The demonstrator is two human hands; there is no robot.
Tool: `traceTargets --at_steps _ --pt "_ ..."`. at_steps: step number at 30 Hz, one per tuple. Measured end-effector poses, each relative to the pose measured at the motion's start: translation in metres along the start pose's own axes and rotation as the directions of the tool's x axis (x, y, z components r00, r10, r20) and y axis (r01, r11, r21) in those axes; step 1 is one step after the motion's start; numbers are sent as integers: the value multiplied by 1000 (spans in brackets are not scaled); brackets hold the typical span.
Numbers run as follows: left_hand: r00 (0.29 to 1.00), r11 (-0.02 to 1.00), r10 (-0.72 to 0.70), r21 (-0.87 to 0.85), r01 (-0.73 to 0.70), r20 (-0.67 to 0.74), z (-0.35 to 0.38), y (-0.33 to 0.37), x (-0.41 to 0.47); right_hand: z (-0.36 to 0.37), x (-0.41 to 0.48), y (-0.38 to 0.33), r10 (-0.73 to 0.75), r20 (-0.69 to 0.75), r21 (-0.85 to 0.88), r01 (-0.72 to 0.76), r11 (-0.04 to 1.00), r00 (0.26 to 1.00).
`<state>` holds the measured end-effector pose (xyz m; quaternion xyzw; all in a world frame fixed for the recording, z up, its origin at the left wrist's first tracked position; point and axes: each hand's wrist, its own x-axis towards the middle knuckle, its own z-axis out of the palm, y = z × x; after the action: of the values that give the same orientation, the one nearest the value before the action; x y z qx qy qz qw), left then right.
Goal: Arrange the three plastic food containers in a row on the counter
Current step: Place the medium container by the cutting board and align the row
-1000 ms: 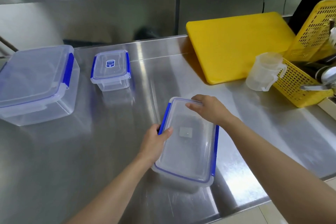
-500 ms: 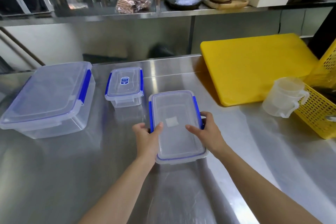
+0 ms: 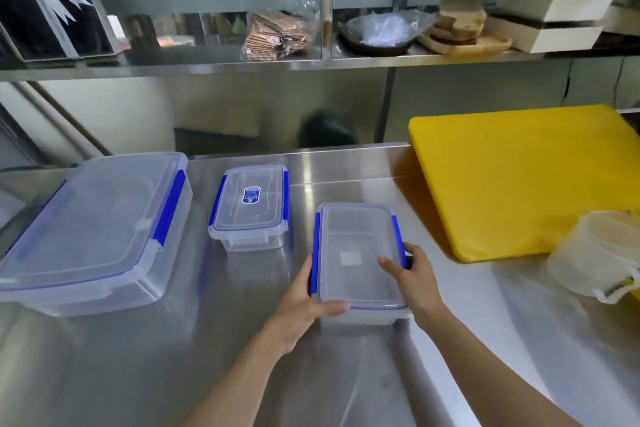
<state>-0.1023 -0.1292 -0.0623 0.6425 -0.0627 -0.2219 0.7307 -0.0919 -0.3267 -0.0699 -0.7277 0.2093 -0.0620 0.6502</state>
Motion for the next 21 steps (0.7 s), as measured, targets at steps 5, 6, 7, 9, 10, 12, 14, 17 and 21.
traceTargets --at_steps 5,6,7,9,10,12,14,17,21 --pt "998 984 -7 175 -3 59 -18 1 28 21 41 -5 -3 63 -35 5 999 998" --pt "1000 970 8 241 -13 21 -21 3 34 26 49 -6 -2 64 -40 5 999 998" --pt "999 953 30 301 -17 -40 -23 5 41 31 56 -8 -5 61 -53 9 999 998" --pt "985 927 76 376 -13 -154 -27 7 55 40 70 -13 -18 37 -96 21 995 999" --pt "975 902 108 432 -13 -194 -27 8 61 43 76 -16 -31 14 -127 32 991 999" --pt "934 759 253 651 -30 -252 -26 8 66 50 85 -21 -112 -36 -224 101 969 993" --pt "861 522 457 851 -57 -223 -23 4 66 56 85 -25 -257 -50 -333 226 915 965" --pt "806 292 574 956 -34 -147 -20 -2 65 58 77 -24 -349 115 -431 363 826 930" --pt "799 187 594 982 -22 -95 -25 -9 70 38 83 -18 -119 566 -650 530 544 816"
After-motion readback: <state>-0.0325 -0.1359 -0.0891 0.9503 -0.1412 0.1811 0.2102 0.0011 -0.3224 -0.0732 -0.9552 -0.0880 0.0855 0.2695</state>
